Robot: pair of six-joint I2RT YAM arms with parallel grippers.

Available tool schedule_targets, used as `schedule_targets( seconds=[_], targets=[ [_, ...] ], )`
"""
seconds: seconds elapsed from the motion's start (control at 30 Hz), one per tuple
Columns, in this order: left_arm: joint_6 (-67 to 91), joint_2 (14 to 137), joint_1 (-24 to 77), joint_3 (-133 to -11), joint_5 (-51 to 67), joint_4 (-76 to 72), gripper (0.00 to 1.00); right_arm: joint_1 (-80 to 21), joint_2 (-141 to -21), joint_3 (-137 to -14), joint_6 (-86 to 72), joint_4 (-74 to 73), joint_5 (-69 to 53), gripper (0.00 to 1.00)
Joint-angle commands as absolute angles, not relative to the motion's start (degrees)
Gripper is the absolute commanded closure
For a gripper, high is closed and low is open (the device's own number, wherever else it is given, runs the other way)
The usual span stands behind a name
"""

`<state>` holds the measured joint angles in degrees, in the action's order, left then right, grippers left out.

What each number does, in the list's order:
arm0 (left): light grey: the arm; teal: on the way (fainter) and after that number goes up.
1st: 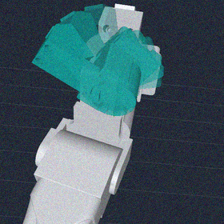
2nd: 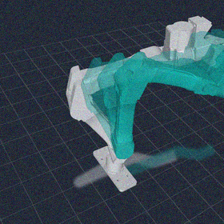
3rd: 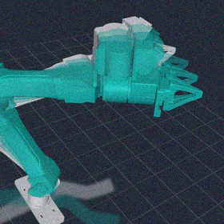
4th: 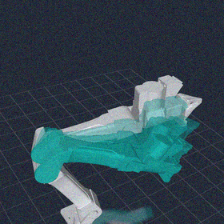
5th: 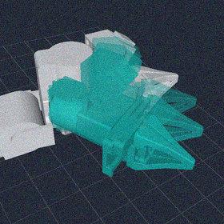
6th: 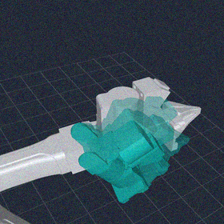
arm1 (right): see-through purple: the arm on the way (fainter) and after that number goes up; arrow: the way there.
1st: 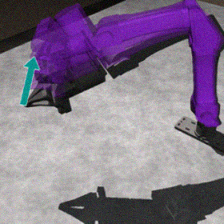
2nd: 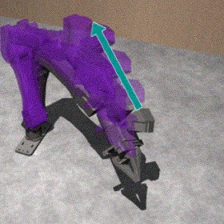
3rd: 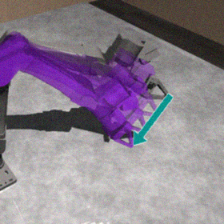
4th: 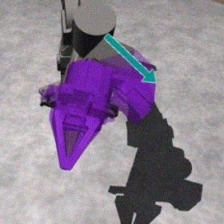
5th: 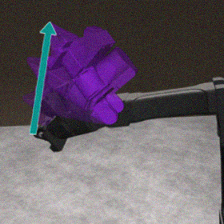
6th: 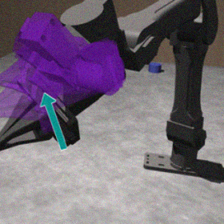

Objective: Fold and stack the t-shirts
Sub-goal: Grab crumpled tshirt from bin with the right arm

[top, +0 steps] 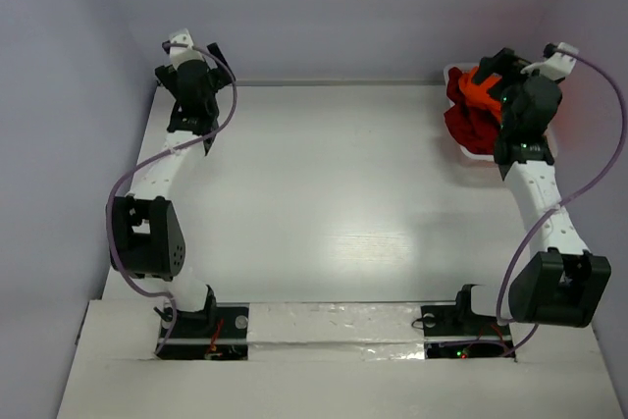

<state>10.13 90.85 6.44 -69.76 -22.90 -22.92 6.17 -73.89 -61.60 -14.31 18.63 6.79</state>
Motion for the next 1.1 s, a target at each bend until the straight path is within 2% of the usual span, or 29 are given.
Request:
schedule_targets(
  seconds=[0.0, 0.03, 0.1, 0.23, 0.33, 0.43, 0.47, 0.5, 0.57, 0.67, 0.77, 0.83, 0.87, 1.07],
  targets=[
    [19.33, 90.64, 5.64, -76.29, -14.39, 2.2, 0.01, 5.89, -75.85, -69.08, -27.35, -5.34, 17.63, 0.0],
    [19.51, 88.79, 4.84, -74.98, -8.85, -2.59, 0.01, 5.89, -74.54, -69.34, -29.34, -8.41, 20.1, 0.0],
    [20.91, 86.23, 3.52, -75.14, 4.4, -3.26, 0.01, 5.89, -72.78, -69.34, -28.13, -7.04, 15.49, 0.0],
    [21.0, 90.16, 3.52, -86.11, 6.59, 9.73, 0.01, 6.42, -74.35, -73.2, -31.2, -11.85, 19.06, 0.0],
    [21.0, 93.86, 3.52, -90.79, 12.63, 14.23, 0.01, 6.42, -78.65, -78.56, -27.43, -15.54, 14.07, 0.0],
    [22.57, 92.56, 3.52, -86.76, 21.51, 7.43, 0.01, 6.42, -86.55, -86.64, -26.63, -23.62, 15.46, 0.0],
    [23.11, 92.03, 3.52, -85.7, 23.1, 5.9, 0.01, 6.42, -88.4, -88.57, -26.72, -25.3, 16.77, 0.07],
    [23.38, 91.93, 3.52, -85.0, 24.68, 5.02, 0.01, 6.42, -90.07, -91.99, -26.98, -28.01, 17.22, 0.09],
    [23.2, 93.24, 3.52, -86.83, 24.88, 7.72, 0.01, 6.42, -94.38, -94.82, -25.85, -29.26, 17.49, 0.0],
    [24.51, 93.69, 4.04, -87.63, 22.33, 10.37, 0.01, 6.94, -100.18, -101.15, -25.66, -32.95, 18.11, 0.0],
    [24.7, 93.34, 4.04, -88.06, 19.96, 12.91, 0.01, 8.43, -104.66, -106.33, -27.85, -37.61, 18.28, 0.12],
    [24.26, 93.43, 4.04, -88.85, 19.08, 14.66, 0.01, 10.27, -105.2, -107.05, -30.93, -39.11, 19.25, 0.15],
    [24.17, 93.51, 4.04, -89.12, 18.46, 15.37, 0.01, 10.89, -105.03, -106.53, -31.81, -39.02, 18.55, 0.19],
    [23.91, 92.9, 4.04, -88.86, 18.54, 15.73, 0.01, 12.74, -105.29, -105.82, -34.54, -39.64, 20.3, 0.28]
  ],
)
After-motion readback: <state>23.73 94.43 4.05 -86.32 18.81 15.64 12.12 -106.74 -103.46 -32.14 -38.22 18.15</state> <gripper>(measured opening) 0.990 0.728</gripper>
